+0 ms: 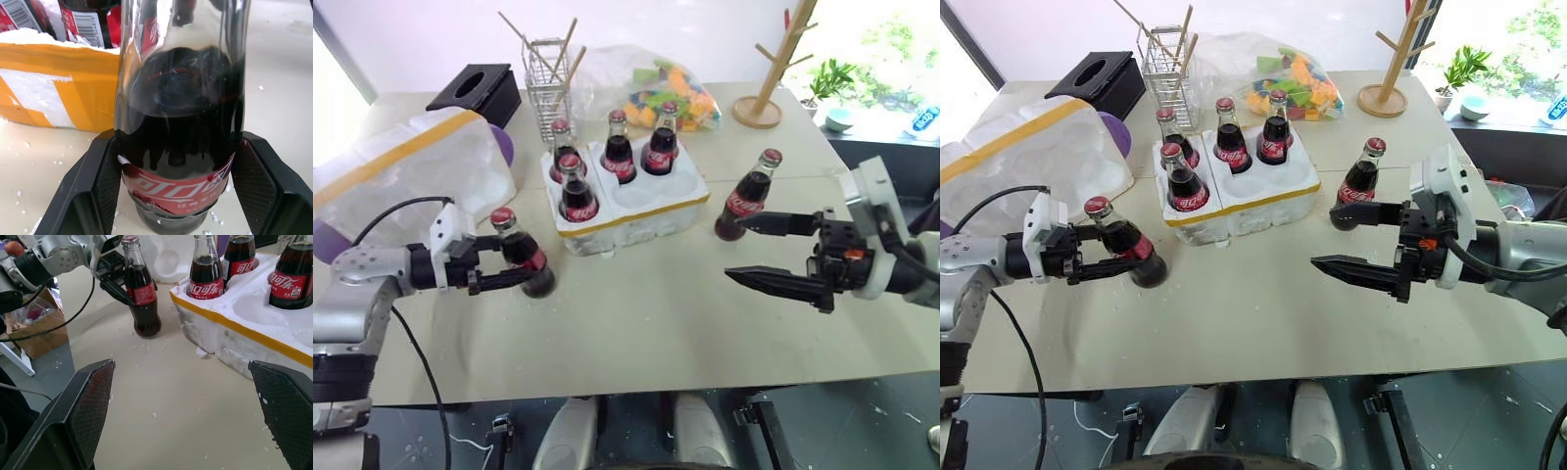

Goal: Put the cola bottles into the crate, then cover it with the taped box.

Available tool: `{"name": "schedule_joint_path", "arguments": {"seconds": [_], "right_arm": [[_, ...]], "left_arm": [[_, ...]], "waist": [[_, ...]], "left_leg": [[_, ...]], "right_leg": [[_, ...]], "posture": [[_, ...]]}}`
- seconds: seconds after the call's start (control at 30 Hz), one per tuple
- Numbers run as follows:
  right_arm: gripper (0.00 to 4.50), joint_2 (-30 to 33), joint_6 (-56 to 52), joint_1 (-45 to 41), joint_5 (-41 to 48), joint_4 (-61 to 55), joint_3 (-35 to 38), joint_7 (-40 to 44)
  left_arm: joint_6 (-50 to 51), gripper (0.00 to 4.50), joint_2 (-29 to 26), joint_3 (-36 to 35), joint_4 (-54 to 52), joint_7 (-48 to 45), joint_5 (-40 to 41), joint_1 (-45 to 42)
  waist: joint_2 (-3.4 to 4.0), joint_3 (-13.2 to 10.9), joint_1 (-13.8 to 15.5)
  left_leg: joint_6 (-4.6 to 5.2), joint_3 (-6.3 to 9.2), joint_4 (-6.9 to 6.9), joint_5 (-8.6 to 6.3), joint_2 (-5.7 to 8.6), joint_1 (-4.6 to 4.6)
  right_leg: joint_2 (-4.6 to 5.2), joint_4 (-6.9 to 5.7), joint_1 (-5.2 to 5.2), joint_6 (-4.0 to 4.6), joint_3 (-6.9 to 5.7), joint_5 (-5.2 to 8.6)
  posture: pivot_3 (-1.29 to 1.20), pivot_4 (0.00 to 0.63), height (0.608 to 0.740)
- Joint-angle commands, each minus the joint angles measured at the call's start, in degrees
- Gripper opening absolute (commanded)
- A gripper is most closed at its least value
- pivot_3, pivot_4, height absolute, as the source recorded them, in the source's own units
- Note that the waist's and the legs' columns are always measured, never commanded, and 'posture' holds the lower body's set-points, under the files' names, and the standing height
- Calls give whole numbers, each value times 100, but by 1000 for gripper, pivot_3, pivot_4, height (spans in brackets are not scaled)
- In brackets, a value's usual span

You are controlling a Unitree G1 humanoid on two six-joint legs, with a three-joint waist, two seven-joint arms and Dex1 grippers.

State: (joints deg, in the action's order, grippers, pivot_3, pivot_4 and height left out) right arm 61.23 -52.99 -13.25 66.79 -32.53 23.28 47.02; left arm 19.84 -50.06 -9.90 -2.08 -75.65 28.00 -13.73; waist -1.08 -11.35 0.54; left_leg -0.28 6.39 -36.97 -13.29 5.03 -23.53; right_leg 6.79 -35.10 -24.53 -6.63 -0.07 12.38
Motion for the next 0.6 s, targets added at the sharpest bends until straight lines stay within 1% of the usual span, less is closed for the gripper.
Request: {"name": "schedule_joint_path", "arguments": {"seconds": [0.03, 0.17, 0.27, 0.33, 0.4, 0.47, 0.6], "right_arm": [[4500, -5, 47, 31, 106, -123, 184, -27], [4500, -58, 81, 66, 92, -157, 136, -76], [4500, -99, 98, 55, 93, -170, 108, -119], [4500, -126, 107, 69, 85, -179, 126, -137], [4500, -163, 108, 90, 96, -219, 142, -187], [4500, -202, 122, 203, 93, -279, 223, -207], [4500, -241, 150, 320, 117, -376, 283, -305]], "left_arm": [[785, 2585, -227, -130, -1040, -262, 881, 154], [1644, 2585, -16, -263, -1870, 361, 1804, -324], [1942, 2585, 419, -142, -2077, 1213, 1971, -967], [2074, 2585, 774, -7, -2153, 1876, 1898, -1350], [2054, 2585, 1049, 168, -2262, 2319, 1675, -1575], [2024, 2585, 1466, 445, -2399, 3027, 1342, -1857], [2046, 2585, 1895, 567, -2435, 3878, 998, -2069]], "waist": [[3, -2, 13], [0, -6, 82], [0, -5, 144], [2, -4, 163], [1, -4, 157], [1, -4, 166], [-1, -5, 157]], "left_leg": [[4, -2, 1, -2, 1, 0], [6, 8, -8, -4, 2, -15], [5, 6, -18, -3, 2, -13], [5, 4, -18, -2, 1, -5], [6, 2, -18, -2, 2, 0], [6, -5, -16, -1, 2, 1], [7, -8, -14, -2, 6, -4]], "right_leg": [[1, 2, -1, -1, 2, 1], [0, 3, -6, -2, -5, 1], [-2, -1, -1, -2, -5, -1], [-5, -3, 5, -2, -5, -3], [-12, -7, 8, -3, -5, -3], [-16, -7, 7, -21, -1, -13], [-13, -1, 4, -26, -1, -13]], "posture": [[0, 150, 740], [0, 150, 740], [0, 150, 740], [0, 150, 740], [0, 150, 740], [0, 150, 740], [0, 150, 740]]}}
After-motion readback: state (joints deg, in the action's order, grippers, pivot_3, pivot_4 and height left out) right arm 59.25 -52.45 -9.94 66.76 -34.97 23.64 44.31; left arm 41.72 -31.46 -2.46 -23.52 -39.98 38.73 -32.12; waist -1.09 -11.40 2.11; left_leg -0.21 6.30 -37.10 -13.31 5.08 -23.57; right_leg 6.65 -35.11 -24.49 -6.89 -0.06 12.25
